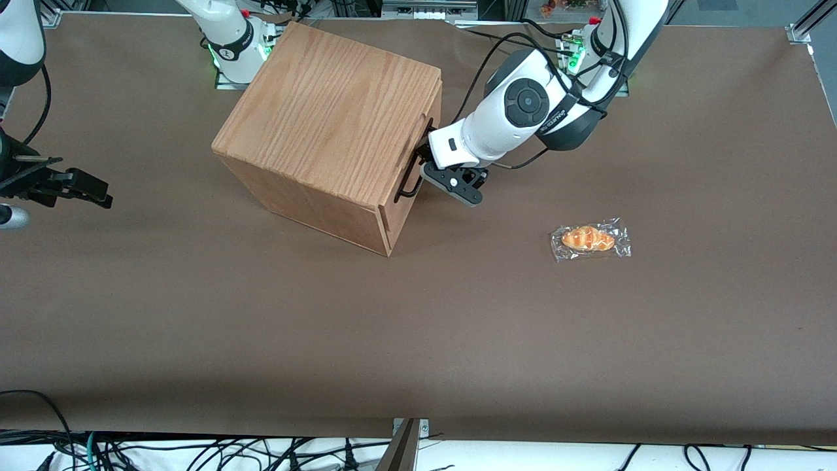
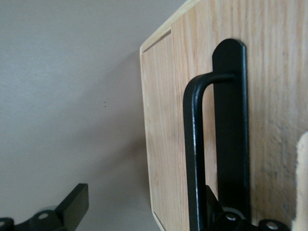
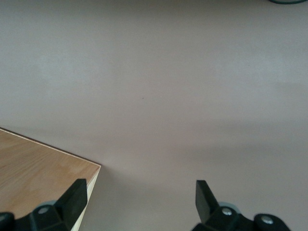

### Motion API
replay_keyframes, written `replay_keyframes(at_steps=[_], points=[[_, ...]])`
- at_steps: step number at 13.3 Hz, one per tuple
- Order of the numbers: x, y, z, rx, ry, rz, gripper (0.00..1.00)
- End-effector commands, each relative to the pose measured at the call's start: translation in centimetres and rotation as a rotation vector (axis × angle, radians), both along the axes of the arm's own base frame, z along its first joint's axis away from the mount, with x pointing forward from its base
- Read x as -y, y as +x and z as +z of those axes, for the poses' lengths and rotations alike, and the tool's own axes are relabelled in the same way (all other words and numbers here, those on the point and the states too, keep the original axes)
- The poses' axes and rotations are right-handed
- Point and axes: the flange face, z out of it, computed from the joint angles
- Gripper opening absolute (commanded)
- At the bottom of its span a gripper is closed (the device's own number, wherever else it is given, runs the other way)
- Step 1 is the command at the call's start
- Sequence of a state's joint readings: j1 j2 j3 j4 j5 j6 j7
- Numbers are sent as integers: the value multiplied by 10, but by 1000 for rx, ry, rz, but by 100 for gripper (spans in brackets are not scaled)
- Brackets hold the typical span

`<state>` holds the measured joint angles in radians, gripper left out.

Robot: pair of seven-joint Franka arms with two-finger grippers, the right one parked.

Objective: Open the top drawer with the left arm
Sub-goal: 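Pull the handle outward with the left gripper, sliding the drawer open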

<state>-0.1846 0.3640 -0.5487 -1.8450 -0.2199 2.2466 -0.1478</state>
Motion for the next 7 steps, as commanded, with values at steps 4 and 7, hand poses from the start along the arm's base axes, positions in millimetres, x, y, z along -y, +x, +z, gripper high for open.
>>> replay_keyframes(at_steps=[4, 7], points=[[-30, 15, -3, 24, 48, 22, 100], [-44, 23, -3, 14, 61, 42, 100]])
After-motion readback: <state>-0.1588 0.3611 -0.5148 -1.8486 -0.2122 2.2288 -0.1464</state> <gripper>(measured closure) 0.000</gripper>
